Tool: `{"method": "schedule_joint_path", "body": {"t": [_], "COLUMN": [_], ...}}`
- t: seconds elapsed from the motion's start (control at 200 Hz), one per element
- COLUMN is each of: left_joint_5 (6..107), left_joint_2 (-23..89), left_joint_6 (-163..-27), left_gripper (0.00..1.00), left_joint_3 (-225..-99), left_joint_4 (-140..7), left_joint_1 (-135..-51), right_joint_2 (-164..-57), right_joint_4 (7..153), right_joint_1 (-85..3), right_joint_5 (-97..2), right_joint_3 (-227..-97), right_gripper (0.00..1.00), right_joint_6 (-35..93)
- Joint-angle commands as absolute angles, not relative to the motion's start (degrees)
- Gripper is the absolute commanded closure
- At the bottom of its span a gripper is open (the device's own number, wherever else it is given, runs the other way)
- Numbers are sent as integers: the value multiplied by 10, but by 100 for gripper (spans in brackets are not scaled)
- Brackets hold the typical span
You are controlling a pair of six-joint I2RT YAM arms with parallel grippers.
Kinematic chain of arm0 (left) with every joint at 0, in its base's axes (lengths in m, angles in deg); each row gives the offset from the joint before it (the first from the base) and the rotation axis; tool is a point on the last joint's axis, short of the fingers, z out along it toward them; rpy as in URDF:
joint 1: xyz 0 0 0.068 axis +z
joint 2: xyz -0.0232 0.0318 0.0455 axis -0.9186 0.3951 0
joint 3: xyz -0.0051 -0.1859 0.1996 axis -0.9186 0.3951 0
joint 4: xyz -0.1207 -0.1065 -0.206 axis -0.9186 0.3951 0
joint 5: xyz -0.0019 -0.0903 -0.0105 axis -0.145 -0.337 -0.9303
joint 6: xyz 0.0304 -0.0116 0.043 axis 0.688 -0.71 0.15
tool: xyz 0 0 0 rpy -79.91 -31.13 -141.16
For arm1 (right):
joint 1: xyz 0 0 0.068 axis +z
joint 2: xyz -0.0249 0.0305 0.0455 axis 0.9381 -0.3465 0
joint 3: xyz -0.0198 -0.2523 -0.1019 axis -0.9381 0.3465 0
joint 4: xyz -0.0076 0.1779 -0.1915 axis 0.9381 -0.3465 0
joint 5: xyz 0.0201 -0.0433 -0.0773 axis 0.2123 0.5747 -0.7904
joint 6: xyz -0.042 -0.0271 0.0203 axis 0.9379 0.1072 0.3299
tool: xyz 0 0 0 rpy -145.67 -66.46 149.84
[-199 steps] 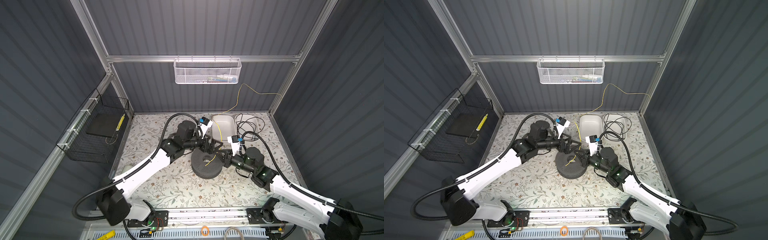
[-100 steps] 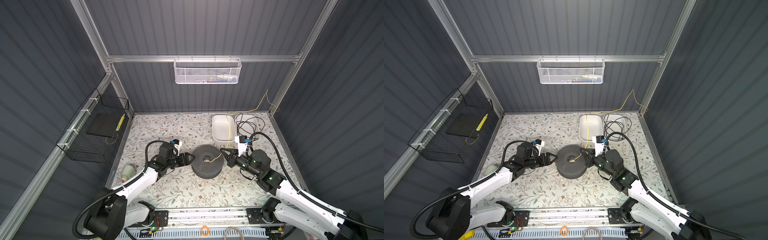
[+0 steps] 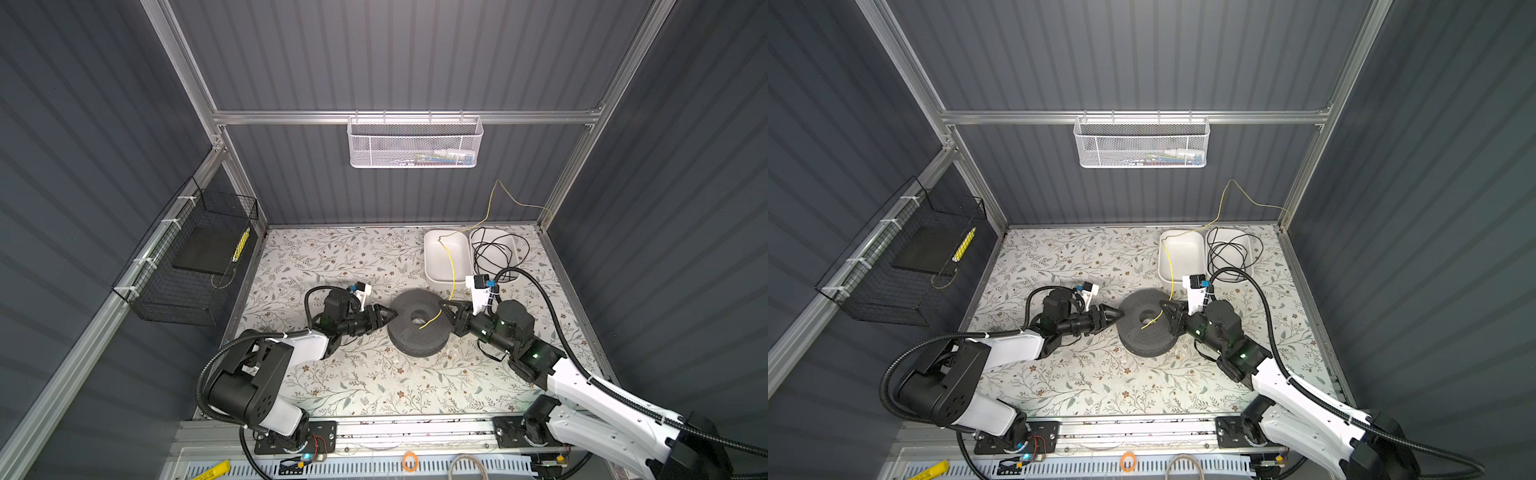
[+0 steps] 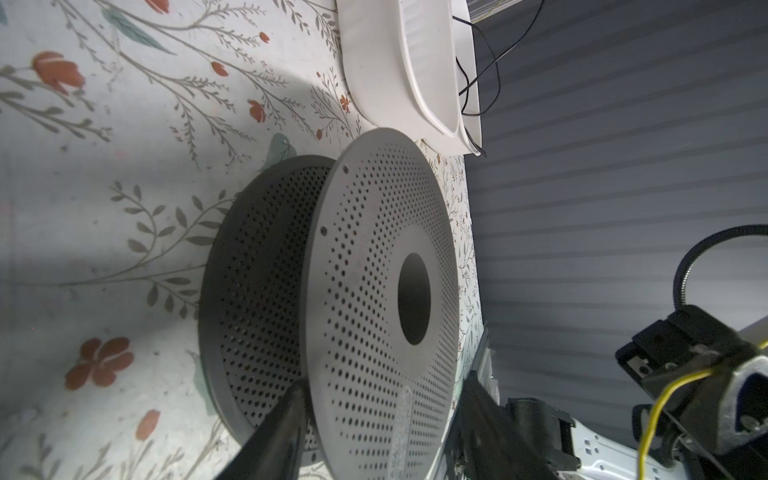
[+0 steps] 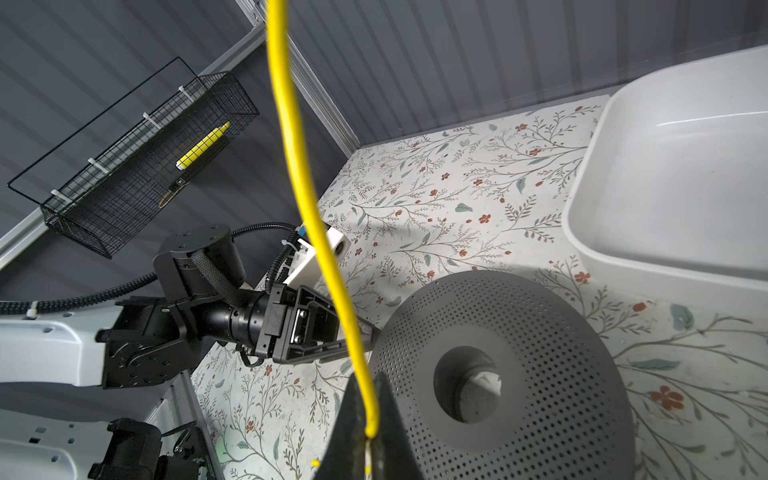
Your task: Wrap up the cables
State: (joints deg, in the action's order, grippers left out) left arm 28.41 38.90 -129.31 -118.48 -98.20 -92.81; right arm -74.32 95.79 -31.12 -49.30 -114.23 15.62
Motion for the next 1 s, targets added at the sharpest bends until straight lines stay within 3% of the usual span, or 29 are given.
{"method": "schedule_joint_path", "body": {"t": [0.0,0.58,0.725,0.845,0.995], "left_joint_5": [266,239,244,255,325], "left_joint_2": [409,520,513,456,317], "left_joint_6": [-1318,-1369,-1364,-1326,-1182], "left_gripper": [45,55,92,99,100], "left_joint_3": [-1172,-1167,-1173,-1183,-1243], "left_joint_4": [-1062,-1228,-1221,-1132,-843], "left_joint_1": [-927,-927,-927,-927,-927], "right_joint_2": [-743,-743,-739,-733,-721], "right_joint_4": [974,956,951,942,936], "right_joint_1": [-314,-317,-318,-319,-325], "right_joint_5": [-498,-499,-496,-490,-490], "right_joint_3": [-1150,-1163,-1170,-1184,-1197], "right_gripper": [100,100,100,100,100], "right_joint_6": [157,162,158,158,161]}}
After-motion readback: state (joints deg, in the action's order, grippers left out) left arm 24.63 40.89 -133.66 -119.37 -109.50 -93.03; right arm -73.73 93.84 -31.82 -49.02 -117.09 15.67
